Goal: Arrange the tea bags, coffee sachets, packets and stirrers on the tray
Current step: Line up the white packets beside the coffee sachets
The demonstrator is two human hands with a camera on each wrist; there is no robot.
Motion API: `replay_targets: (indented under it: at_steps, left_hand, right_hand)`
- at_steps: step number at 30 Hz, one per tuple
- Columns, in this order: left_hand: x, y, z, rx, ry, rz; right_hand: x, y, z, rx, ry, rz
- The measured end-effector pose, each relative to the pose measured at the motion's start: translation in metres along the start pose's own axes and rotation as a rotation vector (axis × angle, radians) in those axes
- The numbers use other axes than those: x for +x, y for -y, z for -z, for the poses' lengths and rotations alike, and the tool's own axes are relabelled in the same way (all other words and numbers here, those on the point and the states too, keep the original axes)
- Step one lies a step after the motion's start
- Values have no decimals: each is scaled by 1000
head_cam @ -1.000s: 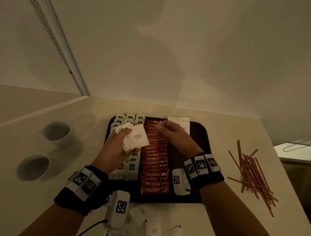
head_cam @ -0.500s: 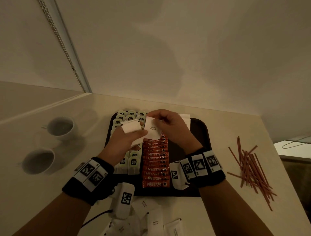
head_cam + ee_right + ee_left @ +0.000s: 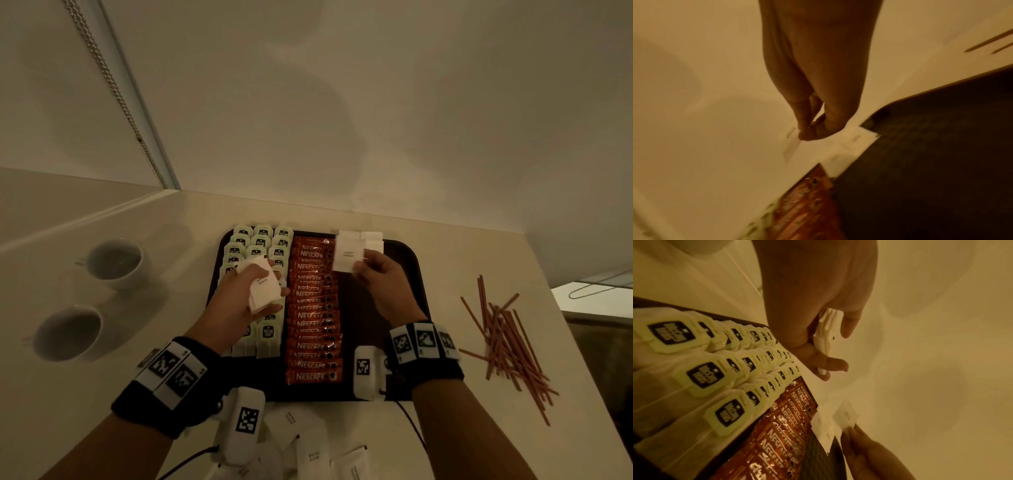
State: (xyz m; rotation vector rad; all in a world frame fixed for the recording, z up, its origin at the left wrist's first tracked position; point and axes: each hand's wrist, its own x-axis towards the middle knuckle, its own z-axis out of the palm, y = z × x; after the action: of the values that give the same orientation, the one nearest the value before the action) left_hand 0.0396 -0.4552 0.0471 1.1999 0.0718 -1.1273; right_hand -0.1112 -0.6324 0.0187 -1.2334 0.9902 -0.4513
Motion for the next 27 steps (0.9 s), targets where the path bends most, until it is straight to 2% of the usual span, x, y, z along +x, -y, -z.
replay_targets:
  at_steps: [3,6,11,18,27]
  left_hand:
    - [1,-1,8,-82,-12,35]
    - [2,-2,10,-86,-11,43]
    - [3,-3,9,-67,-15,54]
    - [1,-3,14,-58,-31,67]
    - [-1,-6,17,-85,17,79]
  right_hand:
    - [20,-12,21,-112,-195,-24]
    - [33,-21,28,-198,-292,-47]
    - [48,-34,25,-307,-298,-72]
    - [65,-40,16,-321,-340,-88]
    - [72,-48,12,-423,-422,-38]
